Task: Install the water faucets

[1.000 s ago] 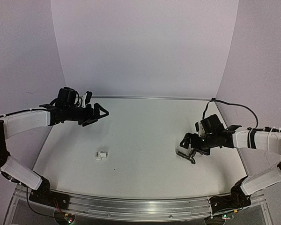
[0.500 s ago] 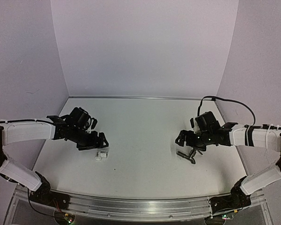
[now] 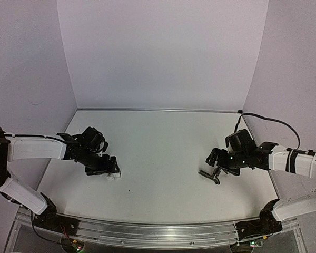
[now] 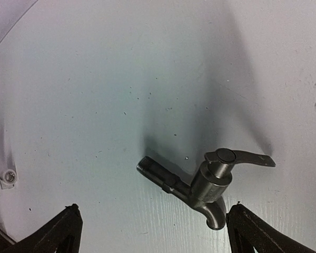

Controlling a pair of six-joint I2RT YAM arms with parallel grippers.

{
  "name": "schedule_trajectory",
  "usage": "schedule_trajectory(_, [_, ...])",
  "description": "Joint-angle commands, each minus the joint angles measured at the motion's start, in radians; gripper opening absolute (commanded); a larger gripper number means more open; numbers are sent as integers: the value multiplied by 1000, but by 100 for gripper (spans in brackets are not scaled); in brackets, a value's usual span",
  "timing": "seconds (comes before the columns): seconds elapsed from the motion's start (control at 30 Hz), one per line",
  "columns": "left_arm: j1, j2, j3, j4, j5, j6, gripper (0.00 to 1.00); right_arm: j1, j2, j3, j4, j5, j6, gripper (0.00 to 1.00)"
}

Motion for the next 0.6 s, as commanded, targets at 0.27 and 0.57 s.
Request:
schedule_trajectory(0.27, [-27, 162, 62, 3, -77, 97, 72, 4, -36, 5, -21, 5, -25, 98])
schedule_trajectory(0.57, [-29, 249, 127, 3, -98, 151, 42, 7, -37, 10, -7, -18, -79, 98])
